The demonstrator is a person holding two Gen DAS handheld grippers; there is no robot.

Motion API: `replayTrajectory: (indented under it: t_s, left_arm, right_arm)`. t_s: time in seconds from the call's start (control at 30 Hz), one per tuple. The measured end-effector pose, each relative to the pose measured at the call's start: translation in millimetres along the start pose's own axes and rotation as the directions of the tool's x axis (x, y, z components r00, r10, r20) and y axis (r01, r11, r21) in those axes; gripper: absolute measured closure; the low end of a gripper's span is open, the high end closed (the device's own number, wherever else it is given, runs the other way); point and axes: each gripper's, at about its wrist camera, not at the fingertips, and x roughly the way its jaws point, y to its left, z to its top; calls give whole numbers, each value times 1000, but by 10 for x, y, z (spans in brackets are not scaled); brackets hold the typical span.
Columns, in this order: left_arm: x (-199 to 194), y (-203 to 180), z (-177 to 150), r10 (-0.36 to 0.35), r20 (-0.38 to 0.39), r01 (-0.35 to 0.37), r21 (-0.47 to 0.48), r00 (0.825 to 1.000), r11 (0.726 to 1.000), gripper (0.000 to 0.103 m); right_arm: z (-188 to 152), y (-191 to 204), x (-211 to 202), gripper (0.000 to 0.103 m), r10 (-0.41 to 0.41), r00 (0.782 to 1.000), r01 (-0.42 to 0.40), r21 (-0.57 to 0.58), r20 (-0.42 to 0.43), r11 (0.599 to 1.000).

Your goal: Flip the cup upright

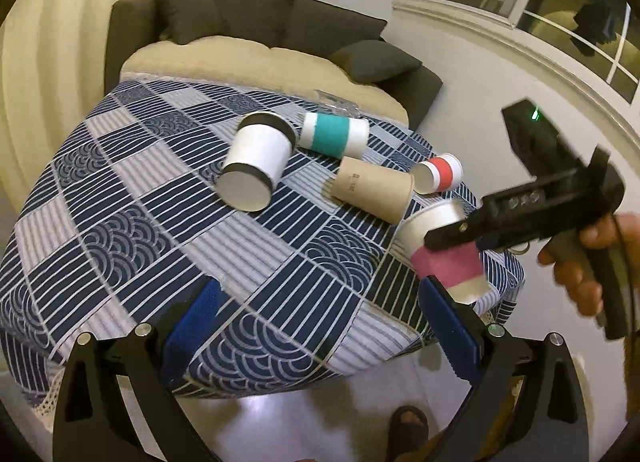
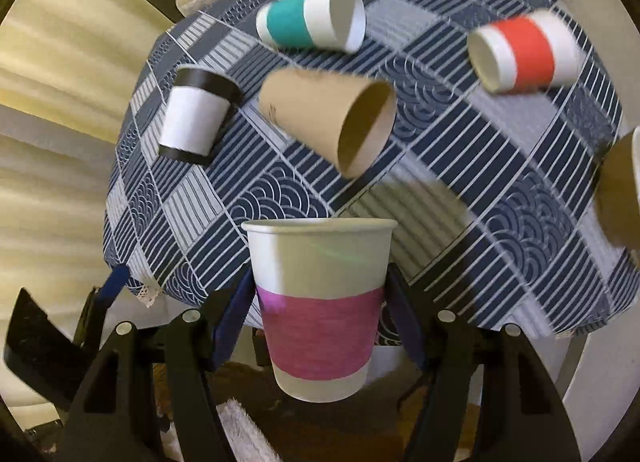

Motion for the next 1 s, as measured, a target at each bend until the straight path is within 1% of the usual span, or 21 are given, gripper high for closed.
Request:
replayTrajectory:
  t_s: [0.1,0.2,0.37,0.43,0.5,0.57,0.6,0.73,0.87,0.93,1.0]
  left_arm:
    - [-65,45,-28,-2,7,2,-25,1000,1000,7]
    - [-75,32,-33,-4,6,4,-21,1000,1000,7]
    - [-64,21,-22,1,6,-1,-14,1000,1000,7]
    - [-56,23,-19,-1,6,1,-13,1000,1000,7]
    - [-42,18,-15,-3,4,3,-10,1000,1000,7]
    - [-26,1,-14,-3,1,3,-3,1000,1000,7]
    - [-18,-4,-18,-1,0,1,-2,1000,1000,7]
    - [20,-23,-23,4,-8,-4,-5,1000,1000,7]
    - [44,-82,-25,2,-10,-2,2,1000,1000,7]
    - [65,-123,-36,2,-20,-2,6,1000,1000,7]
    - [88,-159,-26,9,-33,-8,9,999,1000,7]
  right_arm:
    - [25,52,76,38,-11,1000,11,0,7,1000]
    - [59,97,146,37,-32,999,32,-14,0,999]
    - [130,76,226,37,-60,998,60,9,-7,998]
    - [151,63,215,36,-57,998,57,22,8,998]
    - [155,56,226,36,-46,999,46,20,1,999]
    - [145,56,218,32,-47,999,47,16,1,999]
    - [134,55,205,32,-49,999,49,10,3,999]
    - [107,37,86,32,-28,999,28,4,22,1000]
    - [60,-5,-137,30,2,998,-2,3,58,1000]
    - [-4,-31,-287,30,26,996,-26,-4,88,1000]
    - [-94,-67,-459,30,51,989,-49,-16,136,999]
